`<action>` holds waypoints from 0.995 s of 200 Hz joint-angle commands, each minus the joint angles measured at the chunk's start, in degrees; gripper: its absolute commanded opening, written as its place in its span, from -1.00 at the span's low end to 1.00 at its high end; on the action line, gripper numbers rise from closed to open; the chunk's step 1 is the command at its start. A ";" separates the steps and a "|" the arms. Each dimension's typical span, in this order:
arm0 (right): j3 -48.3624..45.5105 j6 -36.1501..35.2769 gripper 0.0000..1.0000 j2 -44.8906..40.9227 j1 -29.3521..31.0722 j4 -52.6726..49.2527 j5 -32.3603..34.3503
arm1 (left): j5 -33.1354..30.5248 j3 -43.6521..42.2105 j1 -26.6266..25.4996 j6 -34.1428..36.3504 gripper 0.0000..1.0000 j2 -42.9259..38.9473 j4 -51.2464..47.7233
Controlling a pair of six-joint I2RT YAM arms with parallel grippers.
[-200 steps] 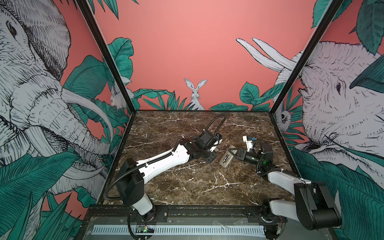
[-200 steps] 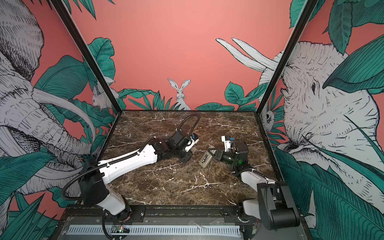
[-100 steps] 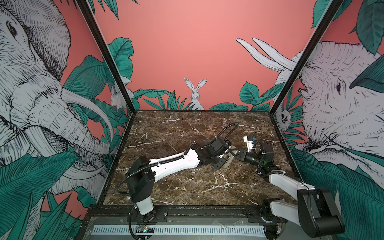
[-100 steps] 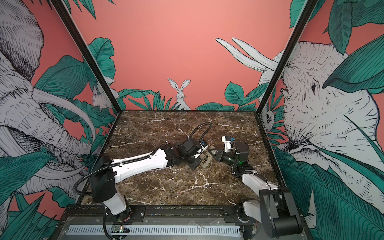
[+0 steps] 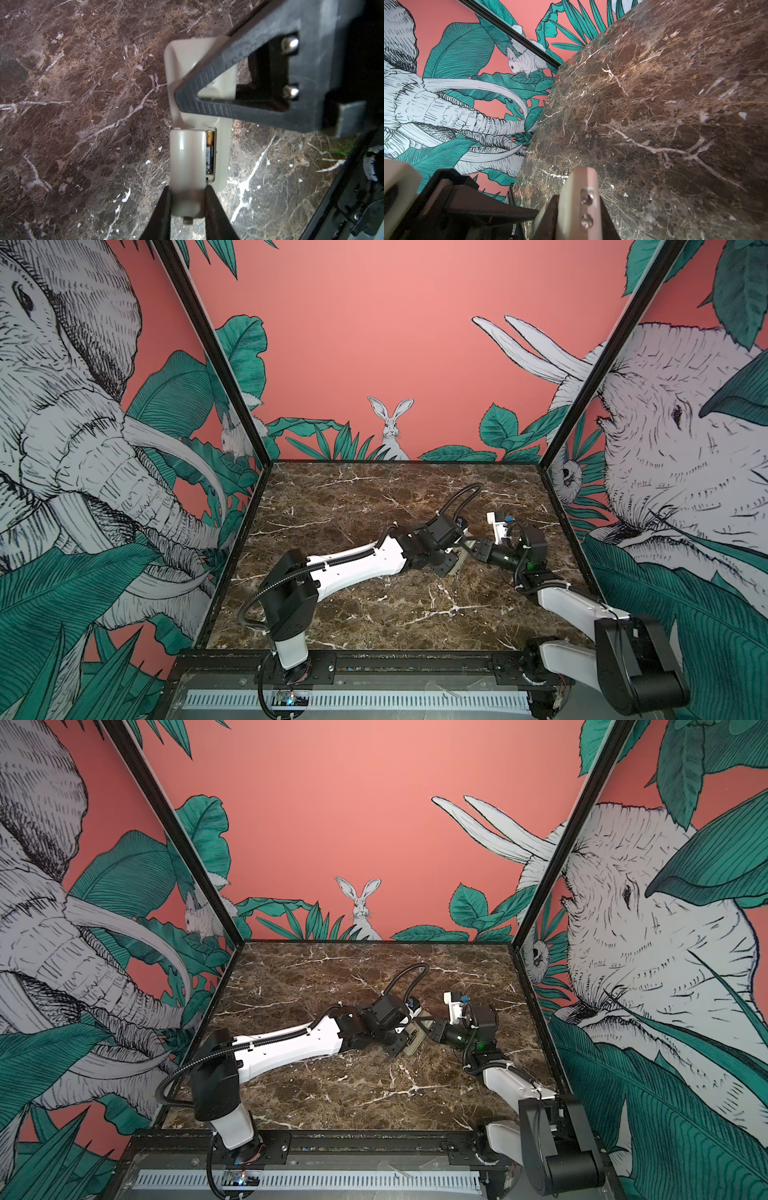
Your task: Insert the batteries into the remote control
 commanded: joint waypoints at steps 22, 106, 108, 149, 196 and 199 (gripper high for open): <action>0.17 0.71 -1.00 -0.66 0.43 4.04 0.15 | 0.53 1.98 -0.87 -1.61 -0.67 0.40 0.14; 0.16 1.10 -1.00 -0.48 0.57 4.86 0.15 | -0.13 1.87 -1.28 -2.40 -0.67 0.74 -0.48; 0.17 1.12 -1.00 -0.48 0.56 4.93 0.15 | -0.12 1.87 -1.31 -2.41 -0.67 0.78 -0.48; 0.08 1.27 -1.00 -0.41 0.56 5.20 0.08 | -0.21 1.79 -1.30 -2.62 -0.68 1.12 -0.56; 0.22 1.54 -1.00 0.01 0.63 5.83 -0.09 | -0.17 1.50 -1.31 -2.84 -0.68 1.11 -0.73; 0.22 1.64 -1.00 0.04 0.57 6.01 -0.11 | -0.13 1.48 -1.29 -2.82 -0.68 1.11 -0.69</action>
